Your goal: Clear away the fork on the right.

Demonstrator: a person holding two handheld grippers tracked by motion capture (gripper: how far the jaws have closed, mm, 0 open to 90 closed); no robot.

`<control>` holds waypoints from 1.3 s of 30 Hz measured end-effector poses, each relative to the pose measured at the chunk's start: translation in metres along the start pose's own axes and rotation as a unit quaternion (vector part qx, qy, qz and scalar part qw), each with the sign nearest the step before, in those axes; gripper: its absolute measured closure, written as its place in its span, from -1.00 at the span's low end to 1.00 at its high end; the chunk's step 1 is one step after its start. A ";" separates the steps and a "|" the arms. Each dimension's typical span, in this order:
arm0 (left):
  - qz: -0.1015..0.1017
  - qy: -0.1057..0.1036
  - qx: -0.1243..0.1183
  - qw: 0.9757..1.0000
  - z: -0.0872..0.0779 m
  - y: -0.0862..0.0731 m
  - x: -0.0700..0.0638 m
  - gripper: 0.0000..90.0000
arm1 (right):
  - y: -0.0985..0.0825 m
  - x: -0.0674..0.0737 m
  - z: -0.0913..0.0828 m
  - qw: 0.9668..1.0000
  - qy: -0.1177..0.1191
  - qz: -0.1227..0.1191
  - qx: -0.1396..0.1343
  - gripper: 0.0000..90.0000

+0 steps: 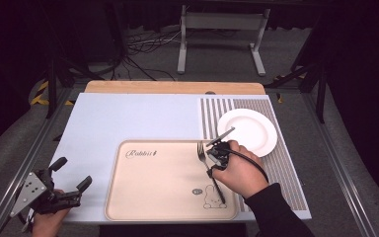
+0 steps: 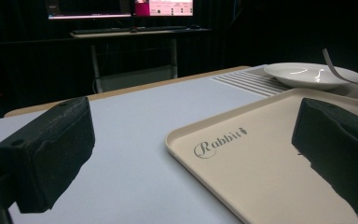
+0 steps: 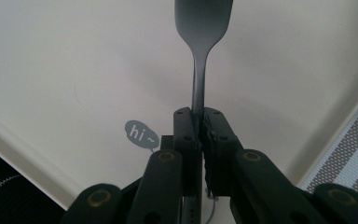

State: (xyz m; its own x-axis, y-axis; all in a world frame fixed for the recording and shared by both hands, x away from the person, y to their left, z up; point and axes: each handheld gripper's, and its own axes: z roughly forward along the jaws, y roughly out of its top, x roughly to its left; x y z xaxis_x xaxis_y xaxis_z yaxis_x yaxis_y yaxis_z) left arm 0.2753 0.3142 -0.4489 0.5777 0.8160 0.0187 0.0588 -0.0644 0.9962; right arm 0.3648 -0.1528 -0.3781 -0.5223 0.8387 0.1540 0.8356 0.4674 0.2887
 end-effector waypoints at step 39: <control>0.001 -0.001 0.001 1.000 0.000 0.000 0.000 -1.00 | -0.006 -0.013 0.034 0.995 -0.025 0.080 0.045 0.88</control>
State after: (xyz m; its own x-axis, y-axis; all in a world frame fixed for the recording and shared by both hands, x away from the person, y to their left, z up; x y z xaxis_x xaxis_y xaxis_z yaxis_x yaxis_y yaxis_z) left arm 0.2755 0.3137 -0.4489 0.5801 0.8143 0.0196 0.0595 -0.0663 0.9960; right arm 0.3723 -0.1570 -0.4143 -0.3747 0.9161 0.1425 0.9201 0.3485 0.1785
